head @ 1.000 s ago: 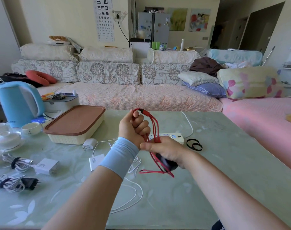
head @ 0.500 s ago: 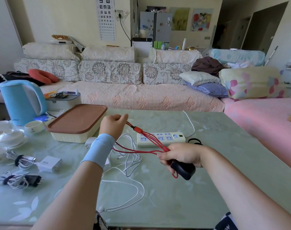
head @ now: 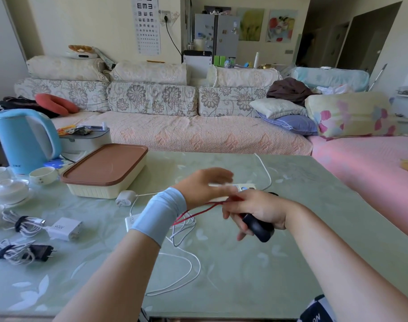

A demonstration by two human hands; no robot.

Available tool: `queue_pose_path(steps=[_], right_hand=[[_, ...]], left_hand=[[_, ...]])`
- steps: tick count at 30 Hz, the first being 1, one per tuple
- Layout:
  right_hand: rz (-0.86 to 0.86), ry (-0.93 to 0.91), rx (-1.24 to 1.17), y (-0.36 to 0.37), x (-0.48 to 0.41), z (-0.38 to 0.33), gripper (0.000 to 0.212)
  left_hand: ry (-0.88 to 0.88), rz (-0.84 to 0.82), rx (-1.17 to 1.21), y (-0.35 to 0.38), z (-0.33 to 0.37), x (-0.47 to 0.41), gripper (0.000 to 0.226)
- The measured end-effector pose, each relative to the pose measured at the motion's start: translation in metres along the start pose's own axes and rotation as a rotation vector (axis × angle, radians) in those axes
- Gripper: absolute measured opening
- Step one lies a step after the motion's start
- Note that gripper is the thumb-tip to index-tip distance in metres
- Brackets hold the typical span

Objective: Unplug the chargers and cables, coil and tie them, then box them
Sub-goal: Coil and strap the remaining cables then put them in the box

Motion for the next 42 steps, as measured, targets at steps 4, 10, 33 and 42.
queue_pose_path(steps=[4,10,33,42], right_hand=[[0.214,-0.052,-0.032,-0.012,0.001,0.0,0.026],[0.395,-0.07,-0.139,-0.025,-0.003,0.004,0.026],[0.176,0.035,-0.067,0.038,-0.015,-0.017,0.019],[-0.013,0.038,-0.186,0.042,-0.003,-0.025,0.024]], left_hand=[[-0.125,-0.131,-0.015,0.009,-0.009,0.0,0.018],[-0.303,0.007,0.362,-0.005,-0.013,0.003,0.029],[-0.164,0.322,1.097,0.023,0.011,-0.004,0.054],[-0.163,0.441,1.1,0.018,0.009,-0.01,0.045]])
Point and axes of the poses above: each hand's wrist, its own x-axis away from the middle knuckle, its own y-axis out of the palm, z = x × y, the point moved 2 cm from there along -x, towards the middle knuckle, and after that the axes turned 7 degrees about y, right-handed, at the moved point
